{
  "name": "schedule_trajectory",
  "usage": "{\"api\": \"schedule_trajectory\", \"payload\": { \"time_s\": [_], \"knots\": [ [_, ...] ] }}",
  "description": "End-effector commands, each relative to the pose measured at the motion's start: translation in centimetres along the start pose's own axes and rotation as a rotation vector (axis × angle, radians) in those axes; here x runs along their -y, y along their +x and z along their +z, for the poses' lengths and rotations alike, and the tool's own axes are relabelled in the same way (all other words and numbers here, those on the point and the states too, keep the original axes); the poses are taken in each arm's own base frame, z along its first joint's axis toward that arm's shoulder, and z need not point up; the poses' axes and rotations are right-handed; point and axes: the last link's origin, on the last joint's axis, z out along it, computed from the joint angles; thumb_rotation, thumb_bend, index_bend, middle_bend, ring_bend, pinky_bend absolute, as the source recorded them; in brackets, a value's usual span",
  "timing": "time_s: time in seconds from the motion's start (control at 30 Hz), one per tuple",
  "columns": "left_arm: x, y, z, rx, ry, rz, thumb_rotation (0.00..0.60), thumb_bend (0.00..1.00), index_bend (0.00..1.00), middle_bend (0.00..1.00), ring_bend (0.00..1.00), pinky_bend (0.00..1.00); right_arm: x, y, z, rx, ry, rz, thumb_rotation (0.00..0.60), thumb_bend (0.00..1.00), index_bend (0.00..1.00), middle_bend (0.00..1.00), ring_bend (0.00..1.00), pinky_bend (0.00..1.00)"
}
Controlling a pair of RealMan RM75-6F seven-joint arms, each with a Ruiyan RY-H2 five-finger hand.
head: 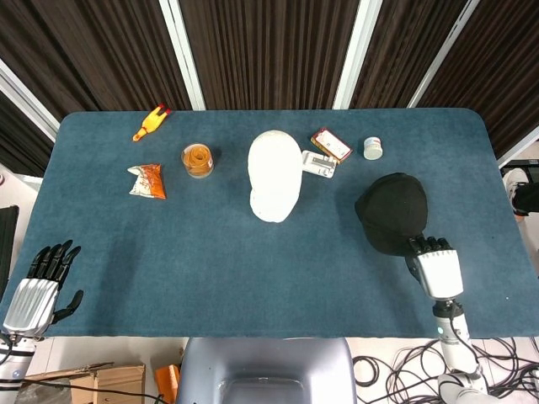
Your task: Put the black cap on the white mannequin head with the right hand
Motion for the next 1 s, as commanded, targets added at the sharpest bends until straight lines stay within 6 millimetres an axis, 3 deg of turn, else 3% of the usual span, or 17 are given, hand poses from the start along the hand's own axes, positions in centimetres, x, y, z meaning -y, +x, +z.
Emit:
{"api": "schedule_trajectory", "payload": {
  "time_s": [0.03, 0.13, 0.3, 0.67, 1.0],
  "knots": [
    [0.0, 0.0, 0.0, 0.000, 0.000, 0.000, 0.600, 0.39, 0.00, 0.00, 0.00, 0.08, -0.4, 0.3, 0.4, -0.020, -0.005, -0.010, 0.600, 0.38, 0.99, 0.65, 0.63, 0.75],
    [0.0, 0.0, 0.0, 0.002, -0.002, -0.003, 0.600, 0.39, 0.00, 0.00, 0.00, 0.08, -0.8, 0.6, 0.8, -0.031, -0.001, -0.021, 0.600, 0.38, 1.00, 0.66, 0.65, 0.82],
    [0.0, -0.1, 0.0, 0.006, -0.001, -0.003, 0.600, 0.39, 0.00, 0.00, 0.00, 0.08, -1.4, 1.4, 1.8, -0.073, 0.023, -0.070, 0.600, 0.38, 1.00, 0.67, 0.65, 0.83],
    [0.0, -0.1, 0.2, 0.010, -0.004, -0.009, 0.600, 0.39, 0.00, 0.00, 0.00, 0.08, -3.7, 6.4, 7.7, -0.343, 0.103, -0.277, 0.600, 0.37, 1.00, 0.67, 0.66, 0.83],
    [0.1, -0.2, 0.3, 0.017, -0.001, -0.009, 0.600, 0.39, 0.00, 0.00, 0.00, 0.08, -3.8, 9.8, 13.5, -0.495, 0.149, -0.450, 0.600, 0.37, 1.00, 0.68, 0.67, 0.83]
  ]
}}
